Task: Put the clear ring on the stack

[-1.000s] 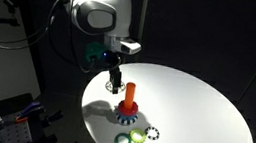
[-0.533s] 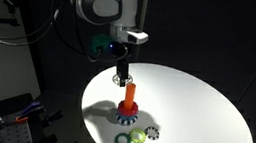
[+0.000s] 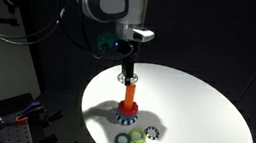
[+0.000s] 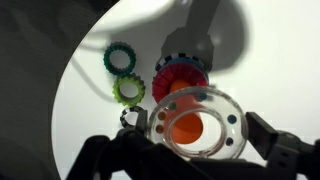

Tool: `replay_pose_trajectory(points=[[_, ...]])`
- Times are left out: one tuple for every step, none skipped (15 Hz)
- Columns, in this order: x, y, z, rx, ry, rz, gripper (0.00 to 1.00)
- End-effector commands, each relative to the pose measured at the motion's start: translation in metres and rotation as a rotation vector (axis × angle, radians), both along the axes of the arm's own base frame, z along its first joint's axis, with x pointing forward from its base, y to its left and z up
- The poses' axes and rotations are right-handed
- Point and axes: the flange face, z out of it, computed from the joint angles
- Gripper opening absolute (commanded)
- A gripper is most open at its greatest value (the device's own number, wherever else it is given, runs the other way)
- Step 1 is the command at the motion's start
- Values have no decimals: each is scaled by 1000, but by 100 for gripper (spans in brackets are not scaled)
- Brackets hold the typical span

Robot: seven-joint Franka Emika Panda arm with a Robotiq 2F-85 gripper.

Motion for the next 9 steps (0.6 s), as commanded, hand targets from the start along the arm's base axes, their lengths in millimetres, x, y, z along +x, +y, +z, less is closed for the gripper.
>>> replay_pose_trajectory(points=[[13, -9, -3, -23, 31, -38, 70], [15, -11, -5, -24, 35, -43, 70], [17, -13, -8, -26, 40, -47, 70], [18, -14, -11, -28, 45, -51, 70], [19, -14, -13, -32, 49, -56, 70], [20, -16, -15, -35, 52, -58, 70], [21, -17, -17, -37, 56, -60, 70], [21, -17, -19, -39, 61, -63, 70], [21, -18, -21, -41, 64, -66, 70]])
